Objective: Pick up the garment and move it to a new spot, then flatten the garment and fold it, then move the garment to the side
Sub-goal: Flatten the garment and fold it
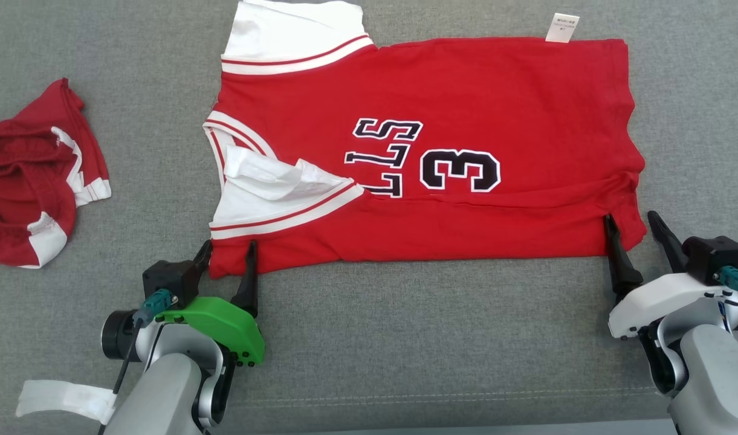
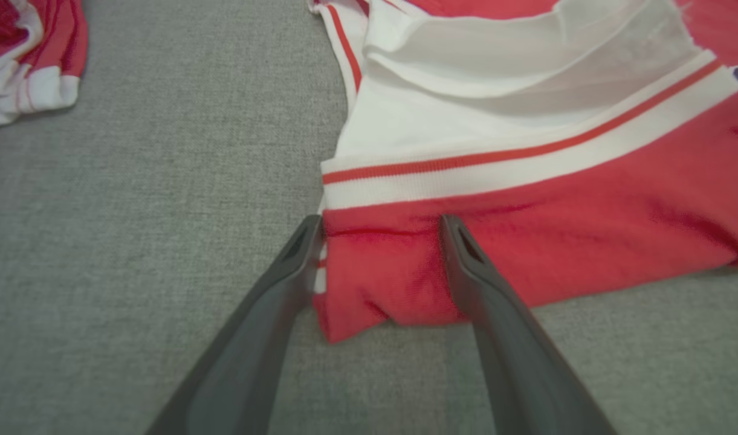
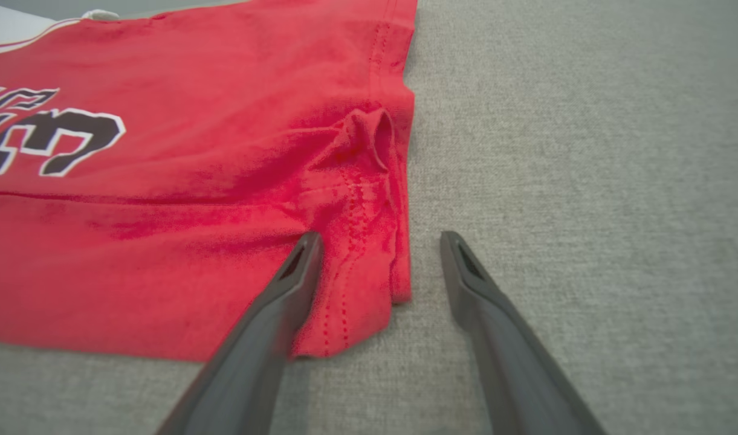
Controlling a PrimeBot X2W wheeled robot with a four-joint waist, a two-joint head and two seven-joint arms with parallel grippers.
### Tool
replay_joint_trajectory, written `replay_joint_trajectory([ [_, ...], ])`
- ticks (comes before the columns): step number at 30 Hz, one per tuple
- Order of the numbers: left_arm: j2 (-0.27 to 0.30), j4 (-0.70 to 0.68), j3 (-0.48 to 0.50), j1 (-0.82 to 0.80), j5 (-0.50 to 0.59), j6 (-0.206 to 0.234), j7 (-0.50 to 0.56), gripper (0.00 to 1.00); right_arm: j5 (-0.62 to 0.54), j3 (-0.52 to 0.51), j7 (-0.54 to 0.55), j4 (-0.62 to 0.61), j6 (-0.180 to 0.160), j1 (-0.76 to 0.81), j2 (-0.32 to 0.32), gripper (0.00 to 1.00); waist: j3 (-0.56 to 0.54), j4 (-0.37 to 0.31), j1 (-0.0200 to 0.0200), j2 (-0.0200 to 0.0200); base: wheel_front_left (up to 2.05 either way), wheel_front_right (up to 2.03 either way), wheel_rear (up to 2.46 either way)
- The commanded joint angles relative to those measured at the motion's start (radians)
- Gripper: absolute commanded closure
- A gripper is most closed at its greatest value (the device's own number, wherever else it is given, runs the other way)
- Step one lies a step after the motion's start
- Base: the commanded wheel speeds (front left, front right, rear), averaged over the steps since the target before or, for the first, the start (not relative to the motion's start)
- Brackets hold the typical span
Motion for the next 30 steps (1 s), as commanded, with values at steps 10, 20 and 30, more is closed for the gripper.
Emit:
replay_joint_trajectory([
  [10, -0.017, 0.022, -0.007, 0.033, -0.085, -0.051, 0.108, 1.0, 0.078, 0.069, -0.003, 0.065, -0.002, -0.006, -0.012, 1.0, 0.013, 0.008, 0.0, -0.0001, 0.0, 0.0, 0.0],
  [20, 0.067, -0.179, 0.001, 0.135, -0.127, -0.035, 0.205, 1.0, 0.163, 0.053, 0.034, -0.048, -0.002, 0.079, -0.065, 1.0, -0.026, 0.011, 0.0, -0.0001, 0.0, 0.0, 0.0],
  [30, 0.134, -0.433, 0.005, 0.305, -0.16, 0.034, 0.297, 1.0, 0.147, -0.073, 0.147, -0.251, -0.002, 0.301, -0.028, 1.0, -0.054, 0.021, 0.0, -0.0001, 0.0, 0.0, 0.0],
])
